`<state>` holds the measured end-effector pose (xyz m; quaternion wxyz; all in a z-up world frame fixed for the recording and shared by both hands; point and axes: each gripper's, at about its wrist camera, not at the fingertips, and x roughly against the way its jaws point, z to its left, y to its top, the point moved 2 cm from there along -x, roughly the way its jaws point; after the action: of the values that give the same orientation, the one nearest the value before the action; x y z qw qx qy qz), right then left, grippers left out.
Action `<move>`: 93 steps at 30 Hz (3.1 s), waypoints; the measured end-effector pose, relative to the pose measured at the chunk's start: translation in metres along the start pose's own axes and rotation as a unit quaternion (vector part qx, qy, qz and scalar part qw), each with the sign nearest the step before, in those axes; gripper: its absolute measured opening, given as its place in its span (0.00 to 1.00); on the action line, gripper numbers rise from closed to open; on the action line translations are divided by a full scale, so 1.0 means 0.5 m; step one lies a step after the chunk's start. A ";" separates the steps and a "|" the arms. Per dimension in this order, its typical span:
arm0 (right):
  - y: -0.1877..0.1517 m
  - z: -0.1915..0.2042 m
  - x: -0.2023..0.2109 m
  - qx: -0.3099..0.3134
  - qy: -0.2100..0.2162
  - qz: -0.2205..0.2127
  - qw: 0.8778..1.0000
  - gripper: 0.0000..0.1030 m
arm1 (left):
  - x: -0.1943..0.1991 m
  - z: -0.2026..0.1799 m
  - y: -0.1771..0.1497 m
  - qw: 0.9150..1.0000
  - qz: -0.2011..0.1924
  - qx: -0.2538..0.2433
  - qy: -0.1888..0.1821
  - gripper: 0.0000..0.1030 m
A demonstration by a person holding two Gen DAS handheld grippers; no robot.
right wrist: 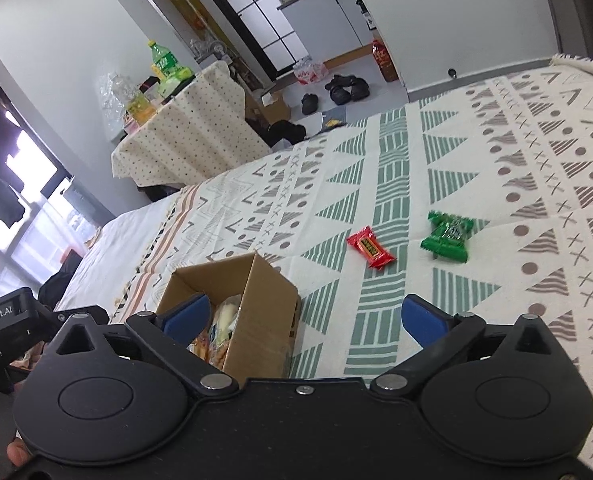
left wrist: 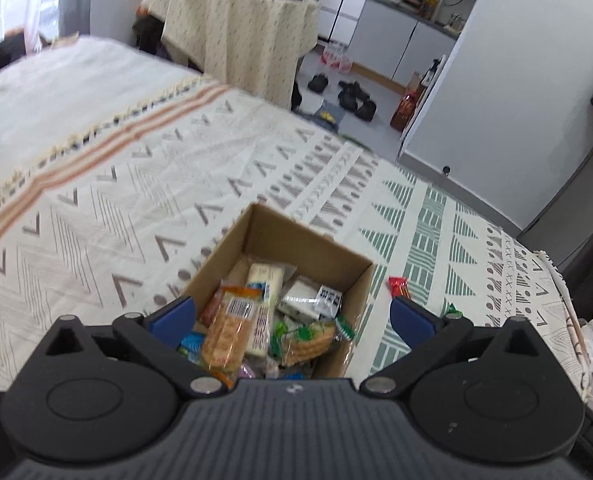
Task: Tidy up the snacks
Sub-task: 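Withdraw both open tools from the box toward the red bar and green candy, then grasp the red candy bar with the left tool while the right tool grasps the green candy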
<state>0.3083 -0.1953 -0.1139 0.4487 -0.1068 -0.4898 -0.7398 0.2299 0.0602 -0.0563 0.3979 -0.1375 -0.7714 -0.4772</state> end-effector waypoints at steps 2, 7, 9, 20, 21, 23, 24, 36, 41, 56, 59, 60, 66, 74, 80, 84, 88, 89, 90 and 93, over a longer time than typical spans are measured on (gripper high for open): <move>0.003 -0.005 0.012 0.000 -0.002 -0.010 1.000 1.00 | 0.005 -0.013 -0.001 1.000 0.000 -0.008 -0.003 1.00; 0.013 -0.020 0.037 0.004 -0.014 -0.030 0.999 1.00 | 0.008 -0.044 -0.011 0.999 0.019 -0.028 -0.012 1.00; 0.017 -0.029 0.047 0.001 -0.014 -0.037 0.999 1.00 | 0.009 -0.056 -0.017 0.999 0.028 -0.034 -0.016 1.00; 0.031 -0.082 0.087 -0.029 -0.012 -0.050 0.998 1.00 | 0.024 -0.119 -0.030 0.997 0.011 -0.060 -0.042 1.00; 0.033 -0.087 0.091 -0.031 -0.010 -0.051 0.998 1.00 | 0.024 -0.125 -0.032 0.997 0.011 -0.060 -0.049 1.00; 0.036 -0.096 0.101 -0.031 -0.009 -0.055 0.998 1.00 | 0.025 -0.142 -0.037 0.996 0.010 -0.063 -0.058 1.00; 0.038 -0.101 0.106 -0.031 -0.009 -0.058 0.998 1.00 | 0.025 -0.152 -0.040 0.996 0.009 -0.068 -0.061 1.00; 0.052 -0.152 0.117 -0.041 -0.017 -0.061 0.997 1.00 | 0.000 -0.231 -0.069 0.993 0.010 -0.084 -0.088 1.00; 0.059 -0.183 0.116 -0.048 -0.039 -0.068 0.996 1.00 | -0.024 -0.249 -0.070 0.993 0.009 -0.084 -0.086 1.00; 0.071 -0.237 0.022 -0.076 -0.055 -0.060 0.994 1.00 | -0.151 -0.300 -0.061 0.994 0.032 -0.063 -0.079 0.98; 0.075 -0.247 -0.003 -0.087 -0.053 -0.052 0.993 0.99 | -0.181 -0.306 -0.053 0.995 0.032 -0.059 -0.076 0.97; 0.077 -0.249 -0.011 -0.088 -0.053 -0.049 0.994 0.97 | -0.192 -0.310 -0.050 0.995 0.033 -0.058 -0.077 0.97; 0.079 -0.270 -0.047 -0.115 -0.047 -0.032 0.992 0.86 | -0.265 -0.331 -0.039 0.994 0.056 -0.048 -0.084 0.87; 0.080 -0.288 -0.115 -0.131 -0.051 -0.009 0.990 0.73 | -0.365 -0.335 -0.041 0.994 0.084 -0.027 -0.070 0.65; 0.071 -0.285 -0.167 -0.121 -0.046 0.015 0.991 0.71 | -0.433 -0.333 -0.042 0.993 0.100 -0.018 -0.054 0.57; 0.069 -0.285 -0.185 -0.117 -0.045 0.017 0.992 0.71 | -0.472 -0.332 -0.049 0.993 0.106 -0.018 -0.043 0.52; 0.071 -0.291 -0.211 -0.117 -0.050 0.018 0.992 0.71 | -0.507 -0.333 -0.061 0.991 0.125 -0.013 -0.038 0.46; 0.070 -0.291 -0.217 -0.117 -0.052 0.022 0.992 0.70 | -0.514 -0.332 -0.064 0.991 0.129 -0.011 -0.035 0.45; 0.067 -0.291 -0.222 -0.118 -0.050 0.026 0.991 0.68 | -0.521 -0.331 -0.067 0.991 0.131 -0.010 -0.032 0.43; 0.063 -0.286 -0.236 -0.111 -0.049 0.031 0.992 0.65 | -0.535 -0.325 -0.073 0.990 0.137 -0.008 -0.023 0.35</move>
<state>0.4404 -0.2502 -0.2355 0.4328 -0.2072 -0.4221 -0.7692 0.4594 -0.0509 -0.2416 0.4403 -0.2556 -0.7508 -0.4209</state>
